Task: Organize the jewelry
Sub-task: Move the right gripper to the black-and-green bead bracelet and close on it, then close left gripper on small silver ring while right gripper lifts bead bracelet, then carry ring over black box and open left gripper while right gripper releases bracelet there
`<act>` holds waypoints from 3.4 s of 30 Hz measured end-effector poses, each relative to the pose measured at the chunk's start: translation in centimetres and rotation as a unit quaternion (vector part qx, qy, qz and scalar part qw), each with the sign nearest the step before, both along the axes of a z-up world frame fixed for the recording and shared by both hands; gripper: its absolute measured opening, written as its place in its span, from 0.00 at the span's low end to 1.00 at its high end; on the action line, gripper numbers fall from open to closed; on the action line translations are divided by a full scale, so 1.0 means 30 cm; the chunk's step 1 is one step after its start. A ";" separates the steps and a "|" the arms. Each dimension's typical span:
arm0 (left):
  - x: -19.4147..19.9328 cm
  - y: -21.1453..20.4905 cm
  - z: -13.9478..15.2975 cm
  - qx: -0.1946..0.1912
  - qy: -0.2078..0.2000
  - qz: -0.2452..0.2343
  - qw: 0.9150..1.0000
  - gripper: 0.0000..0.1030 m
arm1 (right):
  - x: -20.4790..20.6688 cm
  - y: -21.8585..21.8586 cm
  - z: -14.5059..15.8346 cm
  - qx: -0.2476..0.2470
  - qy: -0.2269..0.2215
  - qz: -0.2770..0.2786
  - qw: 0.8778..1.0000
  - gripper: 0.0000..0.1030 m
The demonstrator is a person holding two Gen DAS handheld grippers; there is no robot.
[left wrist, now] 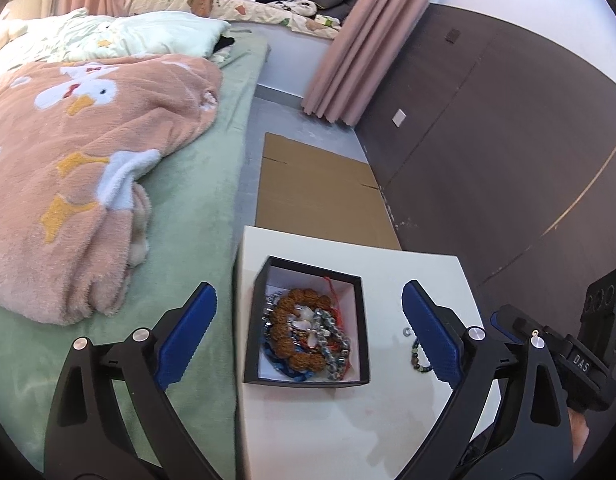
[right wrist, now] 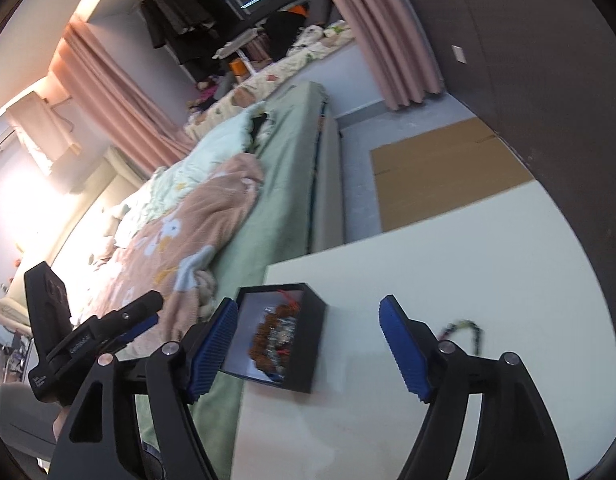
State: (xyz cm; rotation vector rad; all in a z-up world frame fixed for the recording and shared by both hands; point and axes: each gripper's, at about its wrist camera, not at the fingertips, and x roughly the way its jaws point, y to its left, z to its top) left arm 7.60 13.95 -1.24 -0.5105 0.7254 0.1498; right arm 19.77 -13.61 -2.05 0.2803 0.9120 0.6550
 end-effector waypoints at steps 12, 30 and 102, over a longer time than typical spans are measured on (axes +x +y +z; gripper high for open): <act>0.075 -0.186 -0.010 0.039 0.009 -0.047 0.998 0.90 | 0.062 -0.126 -0.107 -0.061 0.053 -0.036 0.996 0.61; 0.340 -0.414 -0.104 0.065 0.090 -0.140 0.984 0.70 | 0.197 -0.208 -0.269 -0.128 0.119 -0.059 0.983 0.36; 0.328 -0.491 -0.149 0.119 0.089 -0.159 0.976 0.13 | 0.181 -0.272 -0.102 -0.068 0.040 -0.060 0.995 0.08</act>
